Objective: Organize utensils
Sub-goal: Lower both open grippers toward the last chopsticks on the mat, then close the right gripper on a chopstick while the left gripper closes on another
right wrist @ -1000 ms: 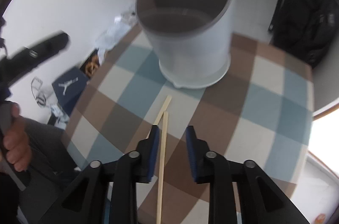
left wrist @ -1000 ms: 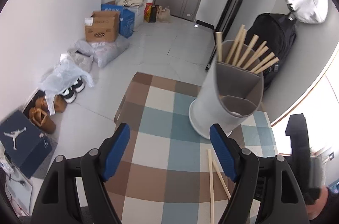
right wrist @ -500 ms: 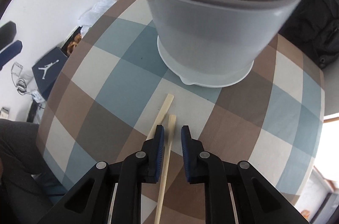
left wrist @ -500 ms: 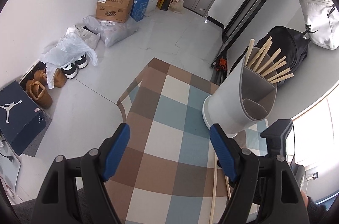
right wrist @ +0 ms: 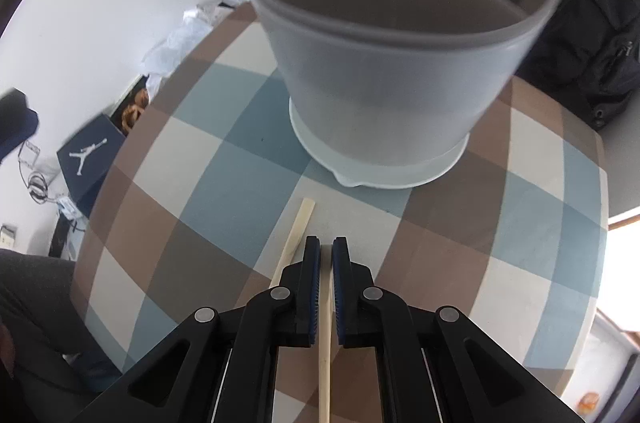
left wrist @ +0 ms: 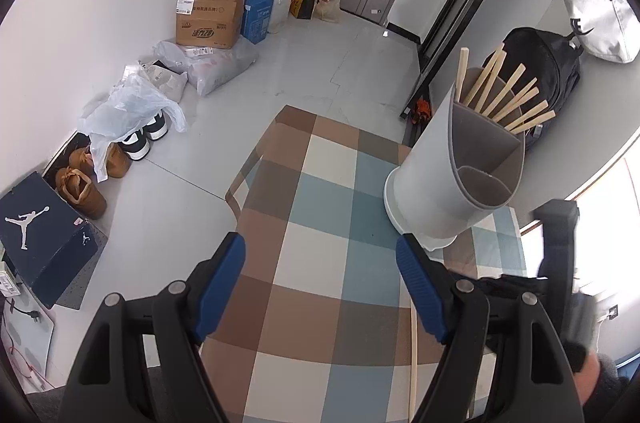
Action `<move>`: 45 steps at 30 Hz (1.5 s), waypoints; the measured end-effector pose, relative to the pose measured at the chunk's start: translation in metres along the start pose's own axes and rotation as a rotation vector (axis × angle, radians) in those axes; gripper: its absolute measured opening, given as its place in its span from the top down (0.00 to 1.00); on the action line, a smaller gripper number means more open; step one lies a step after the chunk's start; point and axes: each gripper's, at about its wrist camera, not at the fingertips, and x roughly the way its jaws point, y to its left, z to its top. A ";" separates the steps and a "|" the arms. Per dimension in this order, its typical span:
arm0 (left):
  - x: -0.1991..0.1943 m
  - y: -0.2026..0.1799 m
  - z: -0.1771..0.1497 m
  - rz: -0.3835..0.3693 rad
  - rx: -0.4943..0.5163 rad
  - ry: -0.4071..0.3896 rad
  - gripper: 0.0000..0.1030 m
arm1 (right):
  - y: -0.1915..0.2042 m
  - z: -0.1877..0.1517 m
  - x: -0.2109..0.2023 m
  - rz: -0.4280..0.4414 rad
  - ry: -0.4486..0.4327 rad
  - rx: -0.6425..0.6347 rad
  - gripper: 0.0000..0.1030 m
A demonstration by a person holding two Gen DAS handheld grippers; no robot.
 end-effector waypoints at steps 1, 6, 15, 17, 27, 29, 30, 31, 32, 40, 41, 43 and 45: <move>0.002 -0.003 -0.001 0.004 0.010 0.008 0.28 | -0.006 -0.002 -0.010 0.000 -0.024 0.009 0.95; 0.016 -0.018 -0.009 0.023 0.061 0.070 0.28 | -0.039 -0.006 -0.065 0.019 -0.173 0.079 0.95; 0.043 -0.046 -0.026 0.042 0.134 0.217 0.28 | -0.080 -0.013 -0.115 0.100 -0.333 0.260 0.95; 0.047 -0.049 -0.029 0.048 0.140 0.241 0.28 | -0.082 -0.015 -0.111 0.120 -0.349 0.284 0.95; 0.066 -0.055 -0.035 0.081 0.169 0.354 0.28 | -0.118 -0.036 -0.109 0.225 -0.355 0.399 0.95; 0.071 -0.057 -0.032 0.089 0.177 0.375 0.28 | -0.127 -0.039 -0.109 0.244 -0.364 0.428 0.95; 0.072 -0.058 -0.031 0.091 0.180 0.380 0.28 | -0.131 -0.040 -0.108 0.256 -0.365 0.447 0.95; 0.074 -0.060 -0.029 0.091 0.189 0.386 0.28 | -0.136 -0.042 -0.107 0.273 -0.362 0.473 0.95; 0.075 -0.062 -0.028 0.092 0.194 0.385 0.28 | -0.138 -0.043 -0.108 0.281 -0.361 0.490 0.95; 0.087 -0.077 -0.025 0.108 0.240 0.405 0.28 | -0.154 -0.053 -0.114 0.303 -0.380 0.551 0.95; 0.089 -0.079 -0.025 0.117 0.249 0.408 0.28 | -0.156 -0.055 -0.115 0.306 -0.383 0.557 0.95; 0.093 -0.083 -0.027 0.110 0.260 0.427 0.28 | -0.159 -0.058 -0.115 0.318 -0.383 0.571 0.95; 0.098 -0.084 -0.028 0.132 0.269 0.435 0.29 | -0.161 -0.060 -0.114 0.329 -0.380 0.581 0.95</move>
